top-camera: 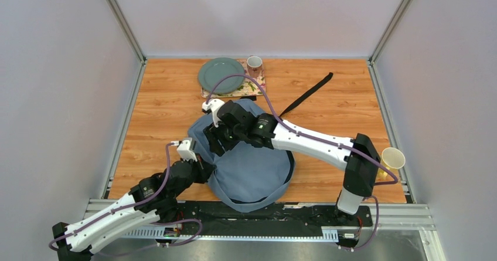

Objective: Pack the student bag
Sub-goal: Zip the student bag at the center of the board.

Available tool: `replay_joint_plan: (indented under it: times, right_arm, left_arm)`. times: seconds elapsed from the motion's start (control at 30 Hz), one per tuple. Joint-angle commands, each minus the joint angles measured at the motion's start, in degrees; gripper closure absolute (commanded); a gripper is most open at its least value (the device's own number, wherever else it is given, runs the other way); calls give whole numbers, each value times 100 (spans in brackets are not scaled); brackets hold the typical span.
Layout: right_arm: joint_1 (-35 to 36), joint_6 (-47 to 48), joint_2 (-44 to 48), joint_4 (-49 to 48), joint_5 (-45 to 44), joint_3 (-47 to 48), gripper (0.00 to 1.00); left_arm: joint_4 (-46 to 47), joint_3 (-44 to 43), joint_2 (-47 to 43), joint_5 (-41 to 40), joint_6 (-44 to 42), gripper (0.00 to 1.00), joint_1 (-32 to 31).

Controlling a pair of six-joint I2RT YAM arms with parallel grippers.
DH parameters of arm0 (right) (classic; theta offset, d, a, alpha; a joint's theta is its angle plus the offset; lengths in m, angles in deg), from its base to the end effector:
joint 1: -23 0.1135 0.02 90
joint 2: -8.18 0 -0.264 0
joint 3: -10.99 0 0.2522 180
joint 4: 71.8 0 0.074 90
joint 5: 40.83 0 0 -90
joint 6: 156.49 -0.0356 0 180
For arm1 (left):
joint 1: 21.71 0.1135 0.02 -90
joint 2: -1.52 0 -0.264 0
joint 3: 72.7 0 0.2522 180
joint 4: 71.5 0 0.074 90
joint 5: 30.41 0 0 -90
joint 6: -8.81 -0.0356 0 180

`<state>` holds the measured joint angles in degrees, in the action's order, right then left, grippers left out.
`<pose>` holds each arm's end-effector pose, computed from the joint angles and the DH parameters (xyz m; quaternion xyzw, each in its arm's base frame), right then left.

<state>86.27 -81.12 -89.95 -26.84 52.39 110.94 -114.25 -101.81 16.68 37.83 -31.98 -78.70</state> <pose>0.1733 0.3486 0.3080 -0.3879 0.8312 0.2699 0.2929 0.0676 -0.0798 0.1918 -0.0385 0.8498 -0.3022 0.4301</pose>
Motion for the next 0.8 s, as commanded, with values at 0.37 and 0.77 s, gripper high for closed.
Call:
replay_joint_plan:
  times: [0.37, 0.77]
  right_arm:
    - [107, 558, -1235, 70, -181, 978, 49]
    - [107, 365, -990, -104, -542, 531, 100]
  left_arm:
    - [87, -73, -153, -285, 45, 100, 30]
    - [-54, -222, -101, -416, 18, 69, 30]
